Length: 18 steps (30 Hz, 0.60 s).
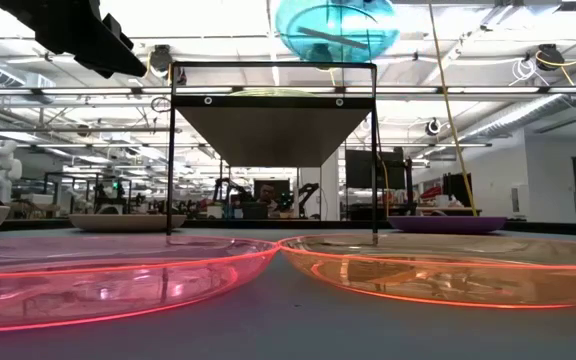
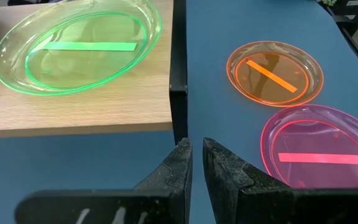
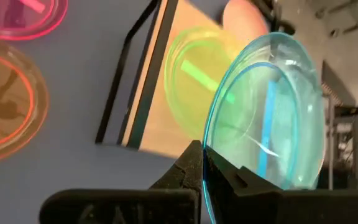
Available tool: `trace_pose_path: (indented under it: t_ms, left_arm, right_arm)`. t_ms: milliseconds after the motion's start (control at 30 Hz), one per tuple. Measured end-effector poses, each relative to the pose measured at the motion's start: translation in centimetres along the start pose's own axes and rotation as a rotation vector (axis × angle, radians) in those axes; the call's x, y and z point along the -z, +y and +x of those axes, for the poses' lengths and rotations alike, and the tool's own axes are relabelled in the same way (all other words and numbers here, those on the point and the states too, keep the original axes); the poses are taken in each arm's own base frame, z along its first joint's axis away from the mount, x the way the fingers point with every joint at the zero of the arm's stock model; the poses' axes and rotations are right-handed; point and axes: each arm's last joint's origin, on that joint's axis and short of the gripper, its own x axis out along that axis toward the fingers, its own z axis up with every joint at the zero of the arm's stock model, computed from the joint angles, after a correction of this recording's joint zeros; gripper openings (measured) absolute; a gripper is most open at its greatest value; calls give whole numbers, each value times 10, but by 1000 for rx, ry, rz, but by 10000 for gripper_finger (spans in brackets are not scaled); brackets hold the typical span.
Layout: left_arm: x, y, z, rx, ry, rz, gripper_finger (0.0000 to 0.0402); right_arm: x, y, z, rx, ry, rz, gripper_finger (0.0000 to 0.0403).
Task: Place and stack plates onto a shelf
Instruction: Stack the blue plate on top of the green plate on the shelf
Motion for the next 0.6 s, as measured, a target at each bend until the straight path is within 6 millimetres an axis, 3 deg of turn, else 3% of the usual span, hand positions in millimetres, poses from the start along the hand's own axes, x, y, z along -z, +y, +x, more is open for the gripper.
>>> trace_pose_path:
  t_ms: [300, 600]
  left_arm:
    - [0, 0, 0, -1, 0, -3, 47]
    - [0, 0, 0, -1, -1, -8, 47]
  right_arm:
    - [-11, -16, 8, -24, -138, -106, 0]
    - [-8, -34, 23, -97, -180, -212, 0]
